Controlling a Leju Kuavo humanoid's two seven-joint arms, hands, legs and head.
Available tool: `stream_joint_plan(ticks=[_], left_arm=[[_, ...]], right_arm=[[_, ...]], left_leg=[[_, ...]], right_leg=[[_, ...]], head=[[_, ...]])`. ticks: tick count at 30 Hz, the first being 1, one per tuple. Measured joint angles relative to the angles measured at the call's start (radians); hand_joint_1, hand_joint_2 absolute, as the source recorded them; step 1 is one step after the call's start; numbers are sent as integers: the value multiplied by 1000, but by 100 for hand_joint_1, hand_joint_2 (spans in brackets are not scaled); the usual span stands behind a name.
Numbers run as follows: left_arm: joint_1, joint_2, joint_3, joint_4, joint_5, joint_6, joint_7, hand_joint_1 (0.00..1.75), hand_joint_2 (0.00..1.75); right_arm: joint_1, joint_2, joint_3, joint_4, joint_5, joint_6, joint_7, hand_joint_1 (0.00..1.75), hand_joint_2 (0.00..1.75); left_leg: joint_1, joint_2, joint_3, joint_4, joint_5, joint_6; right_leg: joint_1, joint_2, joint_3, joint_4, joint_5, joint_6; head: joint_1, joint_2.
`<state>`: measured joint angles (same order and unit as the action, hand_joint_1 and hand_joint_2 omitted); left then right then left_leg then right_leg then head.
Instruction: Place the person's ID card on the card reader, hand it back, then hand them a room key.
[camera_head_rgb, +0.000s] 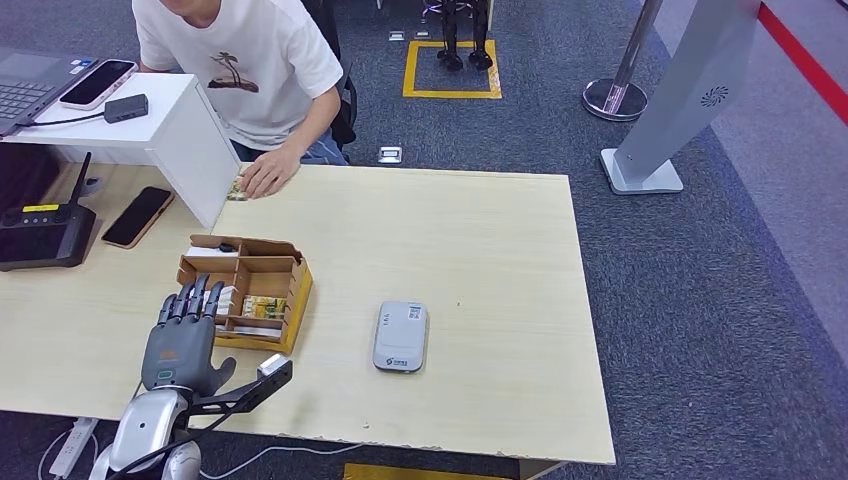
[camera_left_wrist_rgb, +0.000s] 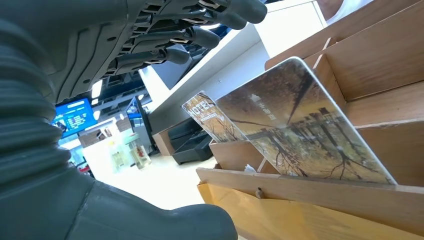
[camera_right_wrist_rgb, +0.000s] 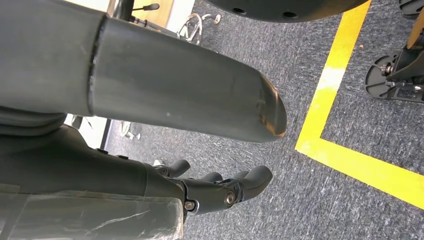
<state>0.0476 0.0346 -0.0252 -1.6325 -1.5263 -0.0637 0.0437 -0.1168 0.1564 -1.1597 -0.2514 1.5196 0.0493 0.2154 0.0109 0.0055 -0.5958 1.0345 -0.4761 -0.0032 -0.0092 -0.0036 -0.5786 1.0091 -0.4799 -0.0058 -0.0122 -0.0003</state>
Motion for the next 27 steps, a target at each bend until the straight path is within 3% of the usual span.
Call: stream_joint_plan(ticks=[13, 15, 17, 19, 27], left_arm=[[-4, -10, 0, 0, 0, 1, -5, 3, 175], [-4, -11, 0, 0, 0, 1, -6, 50, 175], [-4, -11, 0, 0, 0, 1, -6, 134, 175], [-4, -11, 0, 0, 0, 0, -6, 175, 175], [-4, -14, 0, 1, 0, 0, -15, 175, 175]], right_arm=[[0, 0, 0, 0, 1, 1, 0, 0, 0], [0, 0, 0, 0, 2, 1, 0, 0, 0], [0, 0, 0, 0, 3, 1, 0, 0, 0], [0, 0, 0, 0, 3, 1, 0, 0, 0], [0, 0, 0, 0, 4, 0, 0, 0, 0]], left_leg=[[0, 0, 0, 0, 0, 0], [0, 0, 0, 0, 0, 0], [0, 0, 0, 0, 0, 0], [0, 0, 0, 0, 0, 0], [0, 0, 0, 0, 0, 0]], right_leg=[[0, 0, 0, 0, 0, 0], [0, 0, 0, 0, 0, 0], [0, 0, 0, 0, 0, 0], [0, 0, 0, 0, 0, 0], [0, 0, 0, 0, 0, 0]], head=[[0, 0], [0, 0], [0, 0], [0, 0], [0, 0]])
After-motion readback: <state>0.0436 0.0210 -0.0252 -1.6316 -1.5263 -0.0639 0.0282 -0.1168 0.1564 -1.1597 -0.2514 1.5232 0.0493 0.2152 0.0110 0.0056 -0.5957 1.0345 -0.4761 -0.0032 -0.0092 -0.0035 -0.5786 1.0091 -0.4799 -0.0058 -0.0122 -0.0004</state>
